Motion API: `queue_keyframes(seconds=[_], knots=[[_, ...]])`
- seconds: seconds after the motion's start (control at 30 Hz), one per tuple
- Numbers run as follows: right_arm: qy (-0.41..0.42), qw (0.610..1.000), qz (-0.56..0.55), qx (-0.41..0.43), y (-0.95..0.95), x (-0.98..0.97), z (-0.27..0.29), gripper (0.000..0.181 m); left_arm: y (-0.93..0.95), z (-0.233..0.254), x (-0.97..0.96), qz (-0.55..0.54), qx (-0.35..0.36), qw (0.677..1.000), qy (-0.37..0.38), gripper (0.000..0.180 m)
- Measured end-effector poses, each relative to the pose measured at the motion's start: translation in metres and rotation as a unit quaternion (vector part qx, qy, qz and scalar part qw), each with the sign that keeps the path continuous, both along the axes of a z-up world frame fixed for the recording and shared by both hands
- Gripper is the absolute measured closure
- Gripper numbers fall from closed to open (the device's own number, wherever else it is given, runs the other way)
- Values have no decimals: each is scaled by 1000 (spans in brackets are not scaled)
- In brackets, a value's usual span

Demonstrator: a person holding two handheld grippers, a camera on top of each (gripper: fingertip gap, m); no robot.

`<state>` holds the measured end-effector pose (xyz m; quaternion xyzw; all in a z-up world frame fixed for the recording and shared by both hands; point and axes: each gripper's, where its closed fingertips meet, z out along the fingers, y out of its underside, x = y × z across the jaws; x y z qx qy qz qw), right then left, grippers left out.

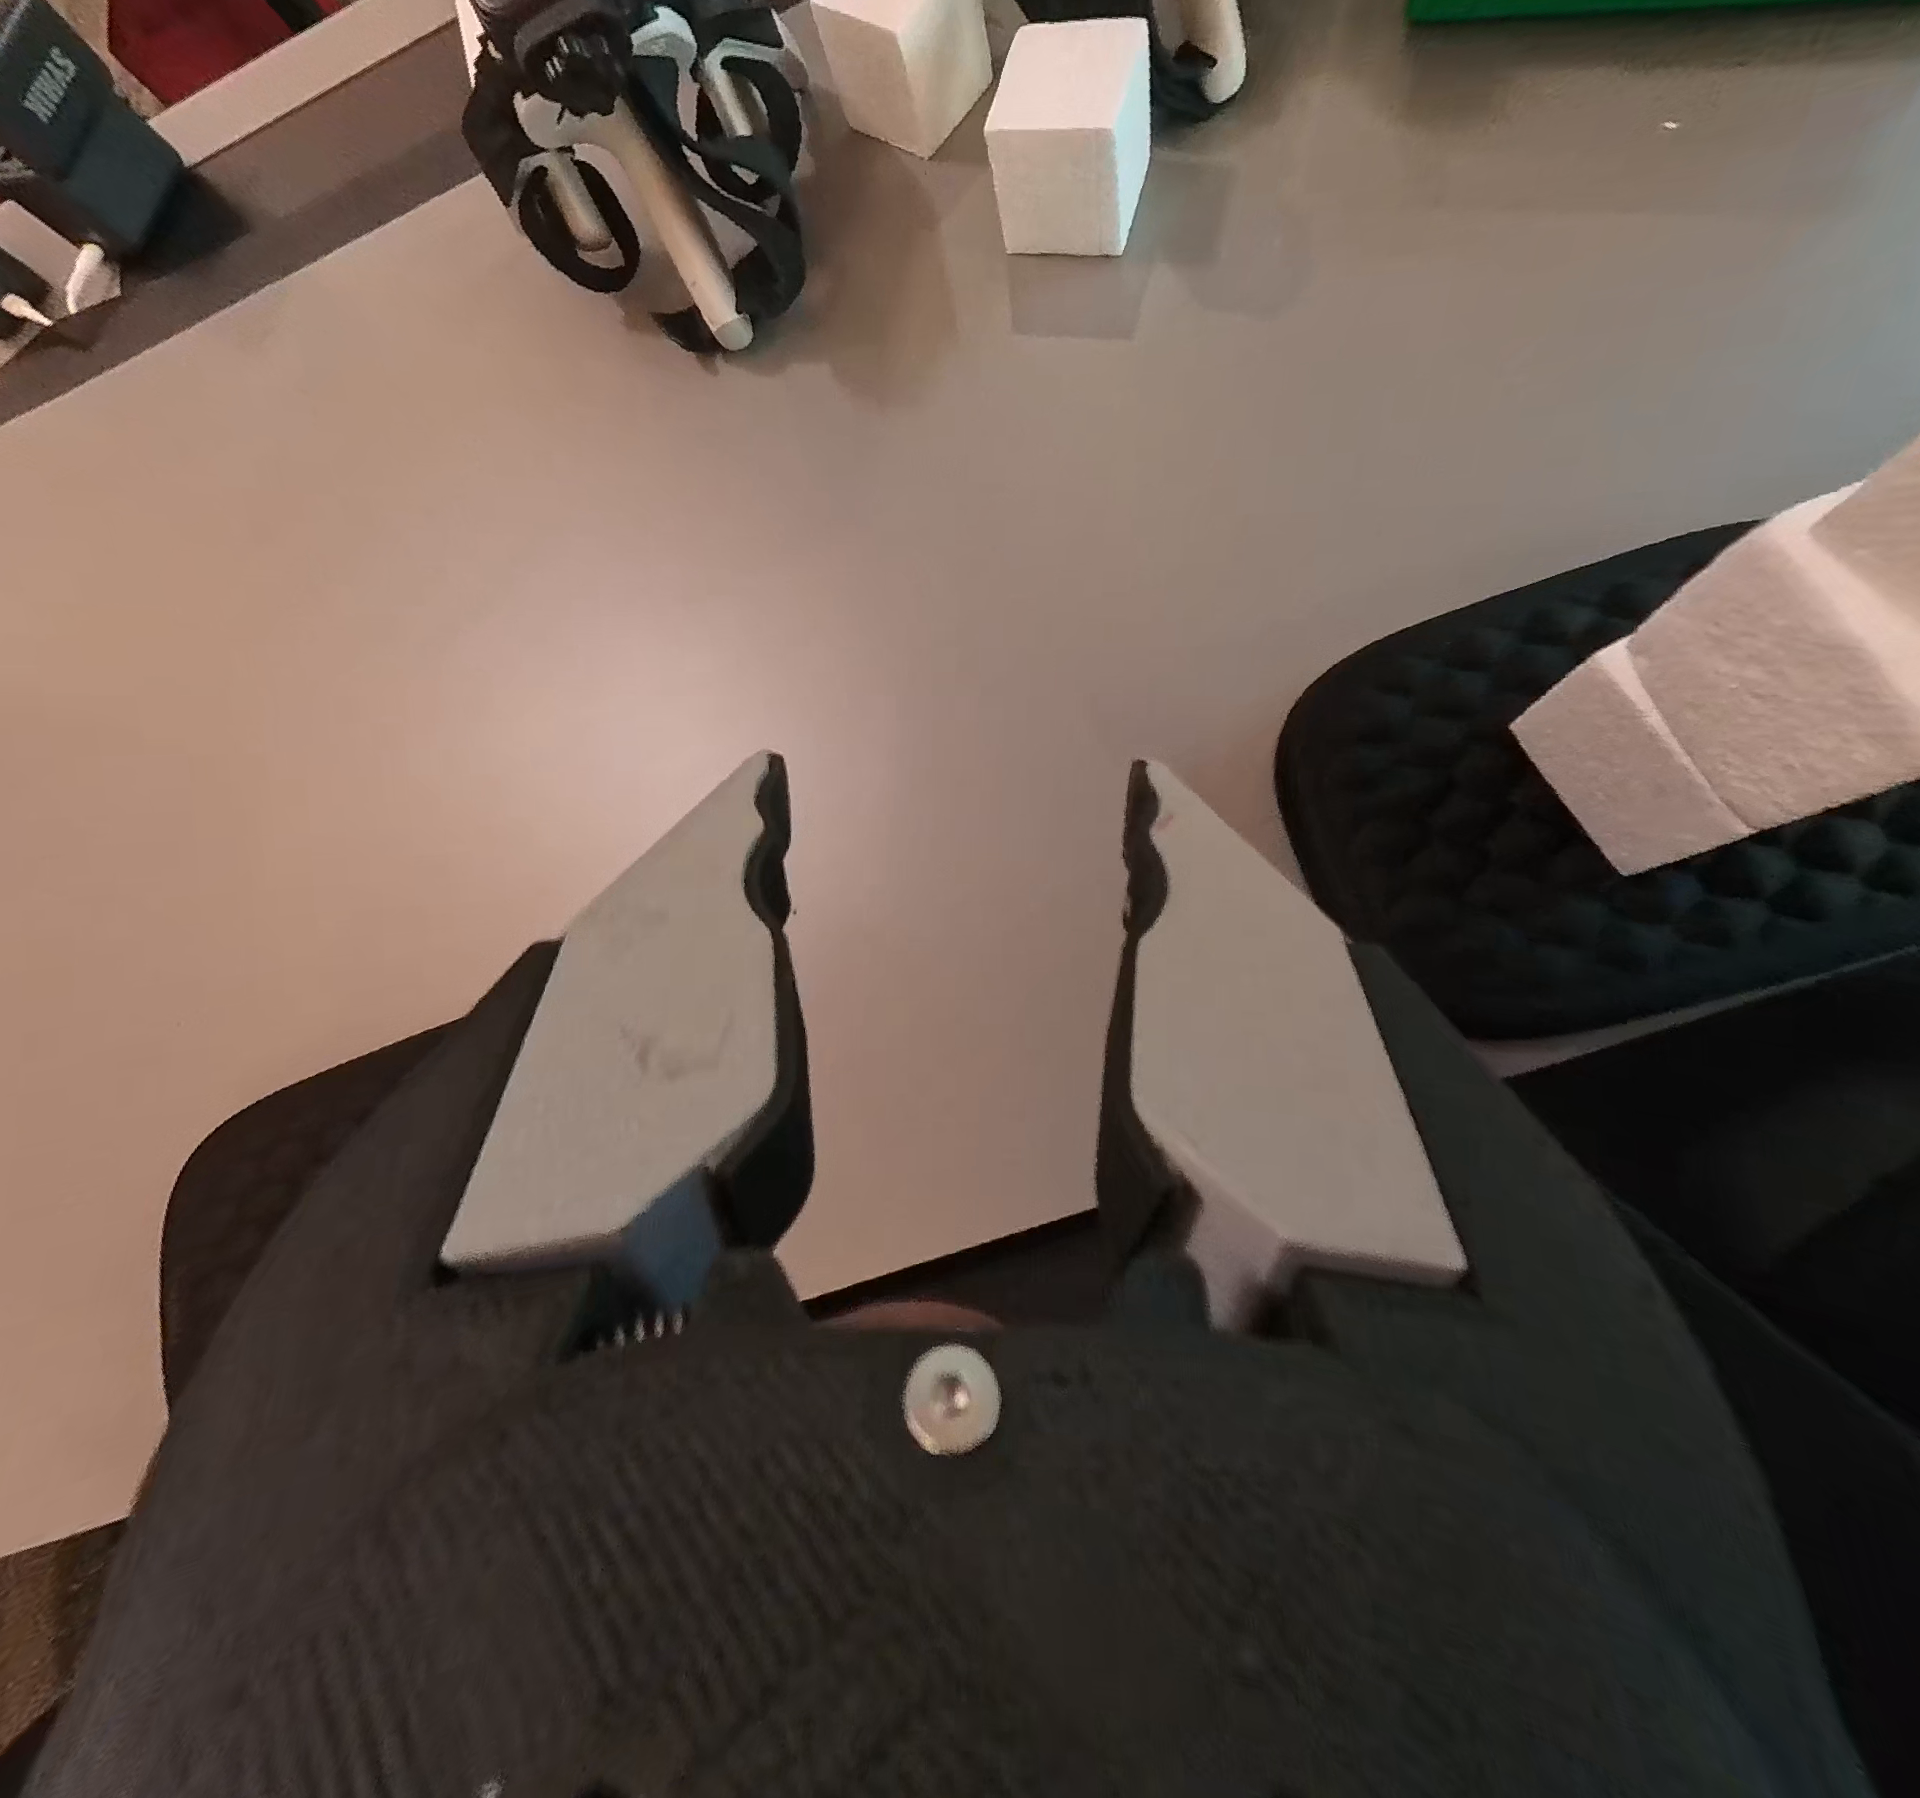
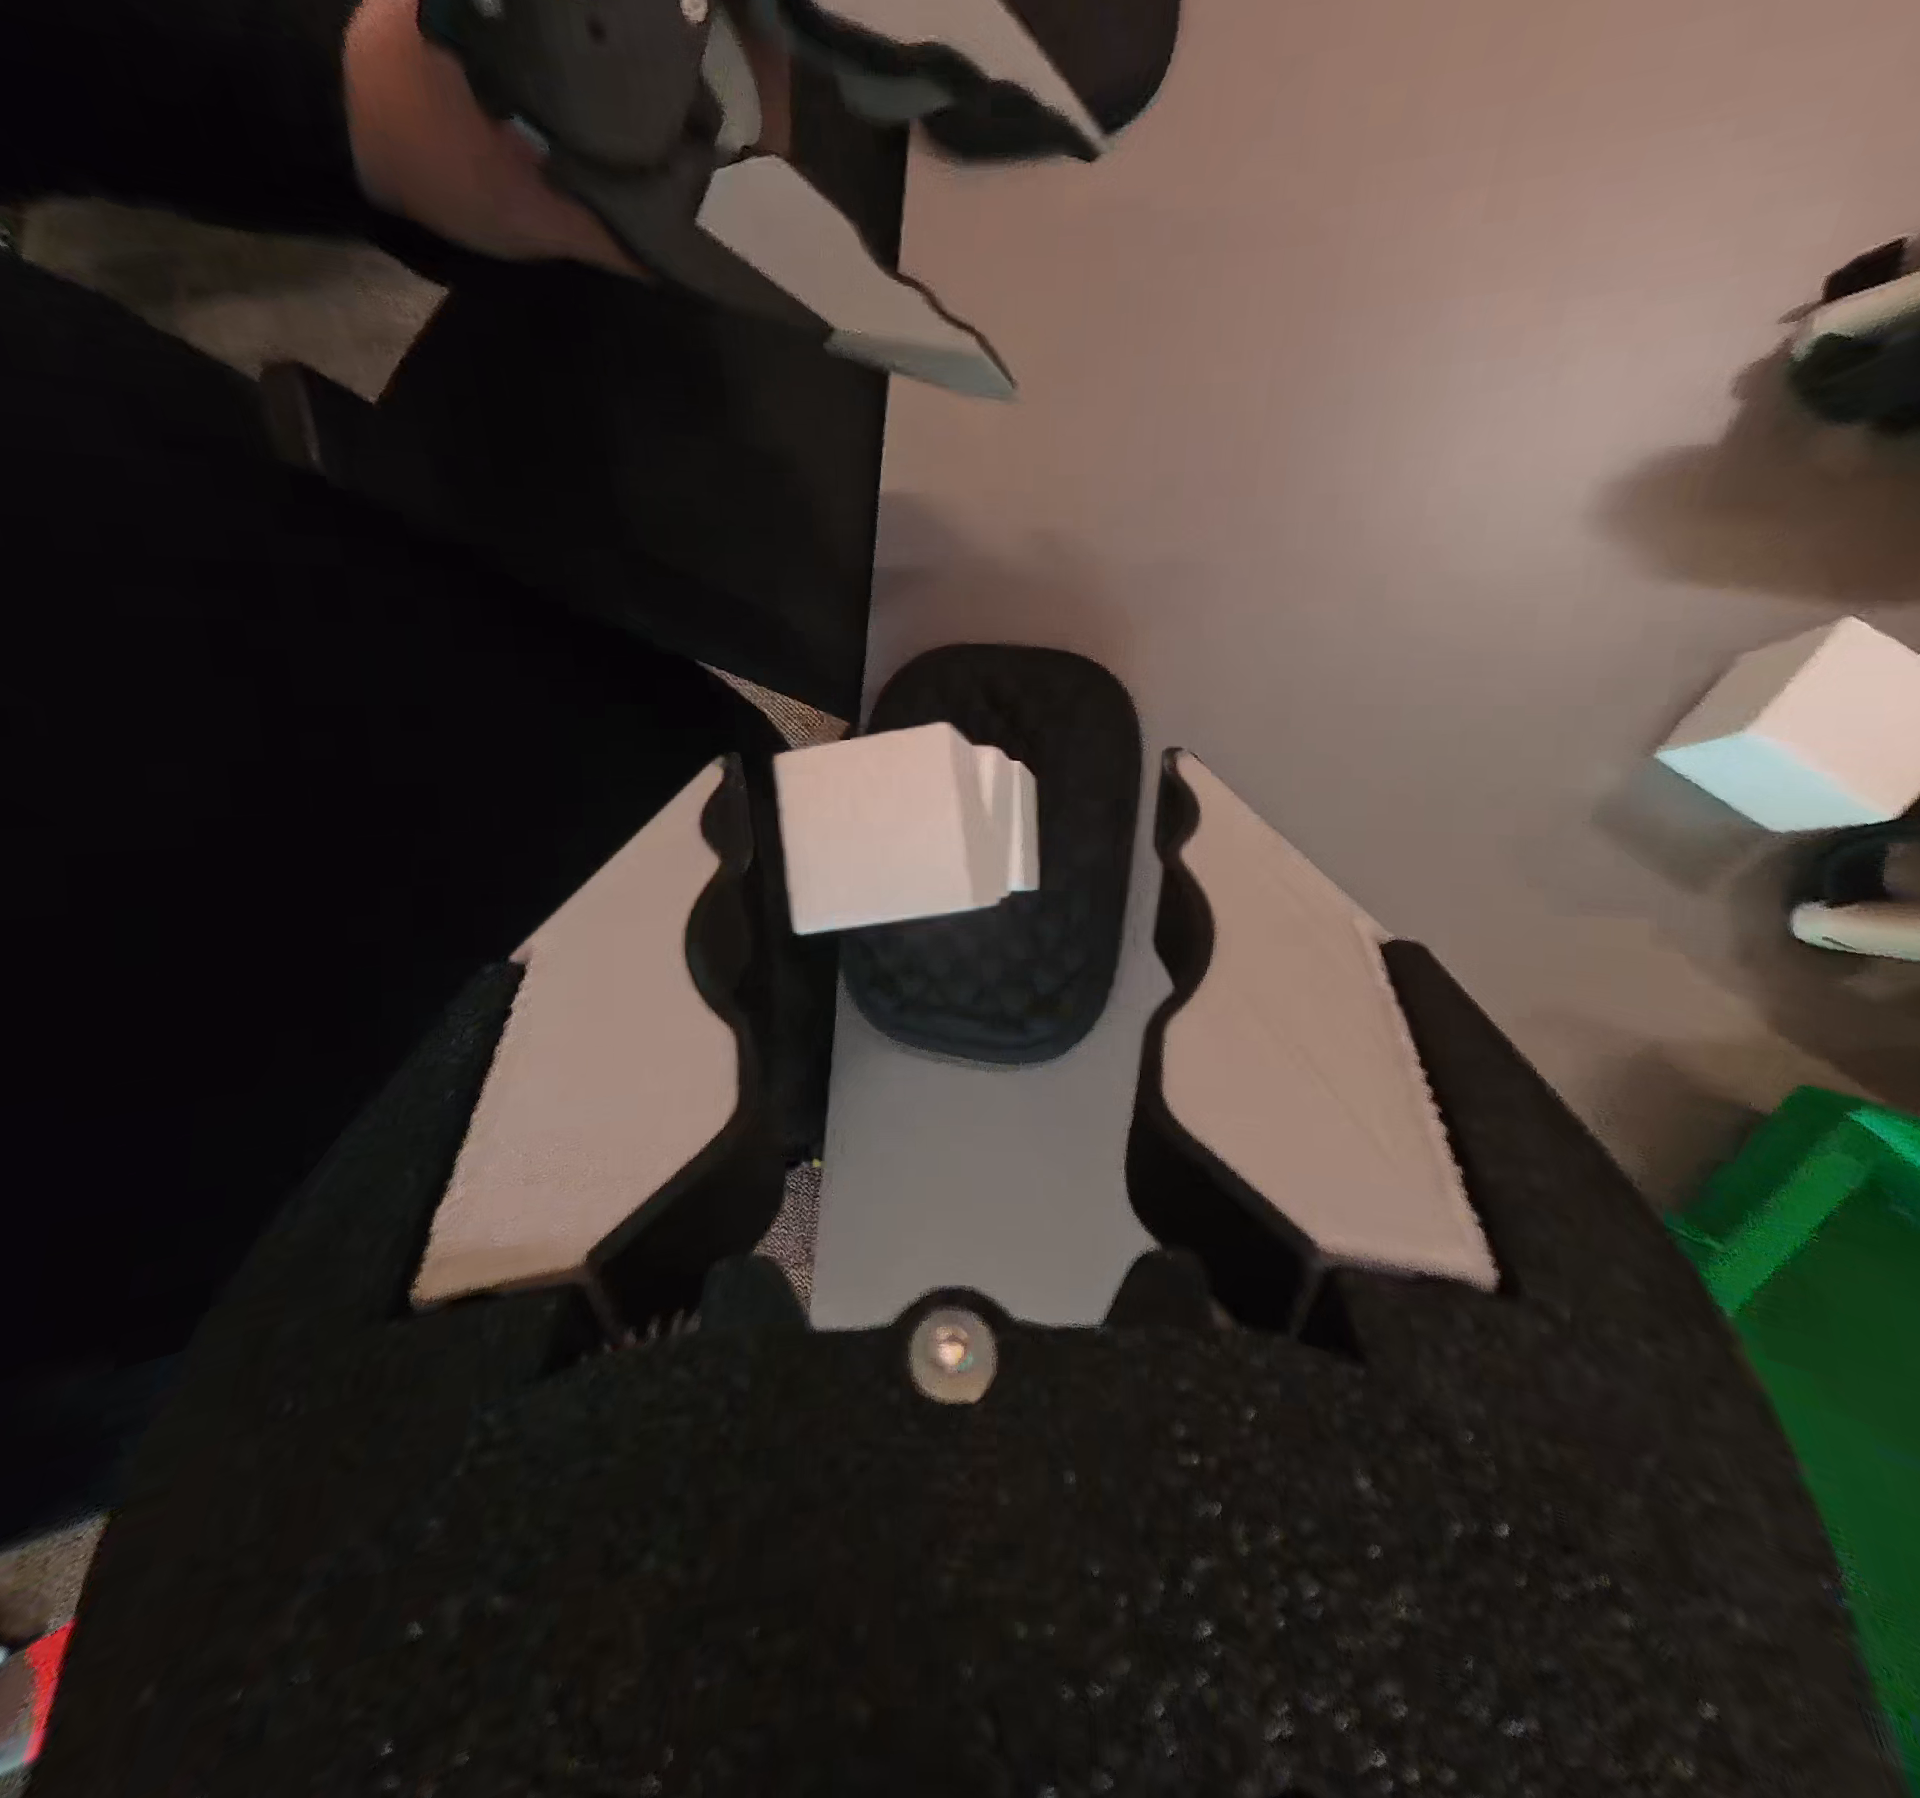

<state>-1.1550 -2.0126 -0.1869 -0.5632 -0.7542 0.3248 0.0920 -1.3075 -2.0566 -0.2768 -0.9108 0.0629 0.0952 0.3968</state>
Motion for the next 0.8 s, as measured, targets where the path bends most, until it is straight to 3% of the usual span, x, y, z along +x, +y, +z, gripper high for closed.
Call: queue_keyframes(seconds=[0.13,0.3,0.4,0.47,0.8], knots=[[-33,998,33,-41,5,14,-10,101,-1,-2,-1,3,-6,1000,6,117],[-76,991,105,33,-20,35,-58,102,-1,-7,-4,10,-22,1000,11,117],[-78,990,111,28,-33,34,-71,105,0,-10,-4,7,-31,999,14,117],[-72,991,111,25,-37,33,-72,124,0,-12,-3,5,-37,999,13,117],[-69,995,68,33,-34,25,-70,125,3,-9,0,-6,-27,1000,9,119]])
